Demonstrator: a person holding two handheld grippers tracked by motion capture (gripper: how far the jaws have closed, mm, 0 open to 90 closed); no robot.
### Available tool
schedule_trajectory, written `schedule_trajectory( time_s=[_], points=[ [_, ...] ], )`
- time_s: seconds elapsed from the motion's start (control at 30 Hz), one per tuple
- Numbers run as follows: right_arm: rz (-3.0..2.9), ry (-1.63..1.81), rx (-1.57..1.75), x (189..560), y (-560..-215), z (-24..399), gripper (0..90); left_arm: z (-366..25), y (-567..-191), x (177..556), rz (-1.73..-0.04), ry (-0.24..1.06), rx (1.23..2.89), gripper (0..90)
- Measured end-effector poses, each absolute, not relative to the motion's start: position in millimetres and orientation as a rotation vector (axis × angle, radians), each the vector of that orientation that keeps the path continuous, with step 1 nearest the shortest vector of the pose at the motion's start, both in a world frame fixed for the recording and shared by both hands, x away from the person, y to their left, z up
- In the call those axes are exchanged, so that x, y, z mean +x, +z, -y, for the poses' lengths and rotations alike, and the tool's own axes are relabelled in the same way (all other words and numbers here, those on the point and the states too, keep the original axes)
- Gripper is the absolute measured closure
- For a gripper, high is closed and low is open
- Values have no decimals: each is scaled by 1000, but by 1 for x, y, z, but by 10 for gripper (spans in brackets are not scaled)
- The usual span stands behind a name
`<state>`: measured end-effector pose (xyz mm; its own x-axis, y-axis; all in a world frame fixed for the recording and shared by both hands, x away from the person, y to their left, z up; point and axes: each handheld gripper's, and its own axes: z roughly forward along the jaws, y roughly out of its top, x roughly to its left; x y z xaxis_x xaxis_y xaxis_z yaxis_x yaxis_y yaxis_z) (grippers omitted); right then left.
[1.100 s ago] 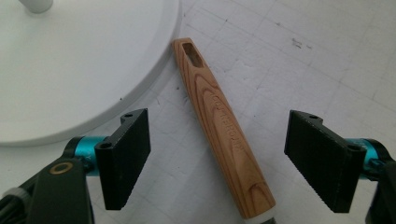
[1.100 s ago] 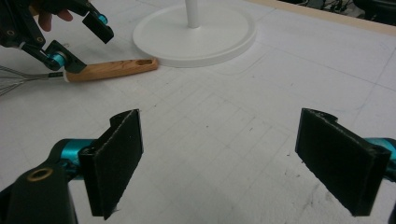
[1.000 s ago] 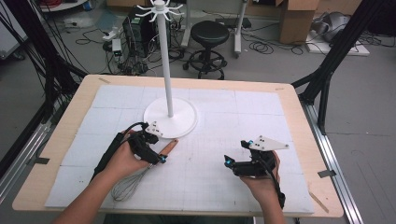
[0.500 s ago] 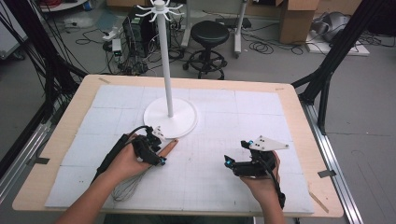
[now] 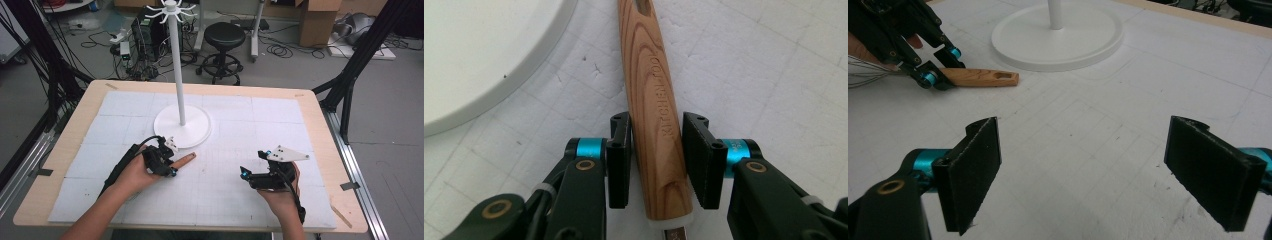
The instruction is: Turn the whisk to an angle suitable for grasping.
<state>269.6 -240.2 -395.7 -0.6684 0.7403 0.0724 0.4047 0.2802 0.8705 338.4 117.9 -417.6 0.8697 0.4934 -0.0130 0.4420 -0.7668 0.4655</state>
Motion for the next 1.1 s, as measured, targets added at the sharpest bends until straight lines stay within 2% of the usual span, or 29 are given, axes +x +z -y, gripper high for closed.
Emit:
schedule_trajectory(
  time_s=[0.6, 0.87, 1.1],
  points=[
    [-2202, 1347, 1038, 268, -394, 242, 137, -117, -417, 340, -648, 144, 2601, 697],
    [-2198, 1345, 1046, 268, -395, 244, 137, -113, -413, 337, -554, 154, 2655, 709],
    [-2199, 1342, 1048, 269, -395, 244, 138, -118, -402, 337, -534, 147, 2572, 709]
  ],
)
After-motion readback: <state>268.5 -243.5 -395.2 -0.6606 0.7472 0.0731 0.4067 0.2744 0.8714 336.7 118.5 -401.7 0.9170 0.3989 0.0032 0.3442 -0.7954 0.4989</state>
